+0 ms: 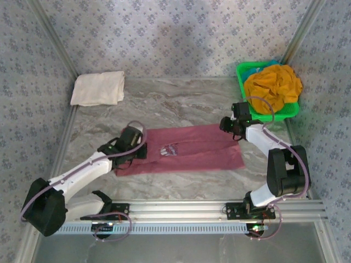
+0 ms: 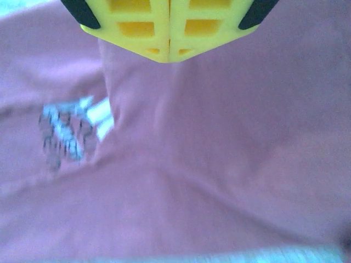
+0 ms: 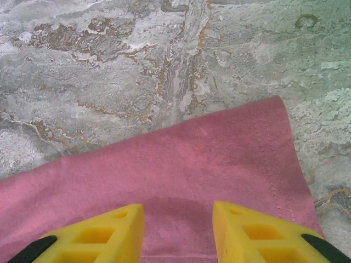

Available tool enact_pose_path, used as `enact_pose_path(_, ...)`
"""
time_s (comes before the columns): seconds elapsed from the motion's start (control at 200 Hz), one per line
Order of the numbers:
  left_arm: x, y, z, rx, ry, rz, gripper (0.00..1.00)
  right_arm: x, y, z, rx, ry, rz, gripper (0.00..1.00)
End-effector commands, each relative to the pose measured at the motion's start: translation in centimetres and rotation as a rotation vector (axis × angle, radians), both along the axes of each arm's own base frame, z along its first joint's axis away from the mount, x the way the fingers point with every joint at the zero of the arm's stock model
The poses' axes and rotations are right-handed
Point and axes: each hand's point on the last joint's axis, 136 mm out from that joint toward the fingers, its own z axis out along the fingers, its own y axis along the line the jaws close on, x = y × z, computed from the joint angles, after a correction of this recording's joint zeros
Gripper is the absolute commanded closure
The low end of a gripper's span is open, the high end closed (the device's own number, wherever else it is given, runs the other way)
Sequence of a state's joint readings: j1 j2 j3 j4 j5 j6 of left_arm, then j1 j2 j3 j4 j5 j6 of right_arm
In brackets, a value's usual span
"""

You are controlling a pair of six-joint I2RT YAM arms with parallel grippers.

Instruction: Fold and stack the t-shirts

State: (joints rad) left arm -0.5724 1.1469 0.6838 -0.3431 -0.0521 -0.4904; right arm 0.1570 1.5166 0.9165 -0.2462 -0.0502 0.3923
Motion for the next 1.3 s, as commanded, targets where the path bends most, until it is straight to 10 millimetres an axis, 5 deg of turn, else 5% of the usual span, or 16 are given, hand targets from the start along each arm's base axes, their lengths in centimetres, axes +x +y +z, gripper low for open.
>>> enact_pose_path(0.0, 3.6, 1.0, 0.9, -0.026, -0.034, 0.062, 0.94, 0.4, 0.4, -0.8, -0.019, 0.091, 0.048, 0.62)
enact_pose_path(0.335, 9.7, 5.7, -4.6, 0.037, 0.098, 0.24, 0.99, 2.6, 1.9, -4.0, -0.055, 0.268, 0.107, 0.7)
enact_pose_path(0.605, 9.1, 8.7, -7.6, 0.055, 0.178, 0.359, 1.0, 1.4, 1.1, -7.1, -0.049, 0.374, 0.053, 0.72)
enact_pose_path(0.765, 8.3, 8.7, -8.8, 0.043, 0.21, 0.372, 1.0, 0.5, -0.3, -8.4, -0.063, 0.418, 0.024, 0.72)
enact_pose_path(0.909, 9.6, 8.5, -9.3, 0.05, 0.212, 0.367, 1.0, 0.0, -0.9, -8.4, -0.063, 0.428, 0.016, 0.72)
enact_pose_path(0.999, 11.2, 7.9, -9.3, 0.044, 0.207, 0.349, 1.0, -0.2, -0.7, -7.9, -0.029, 0.418, 0.013, 0.72)
enact_pose_path(1.294, 18.0, 6.5, -8.7, 0.07, 0.156, 0.299, 1.0, -6.8, -0.9, -8.9, -0.026, 0.492, -0.057, 0.71)
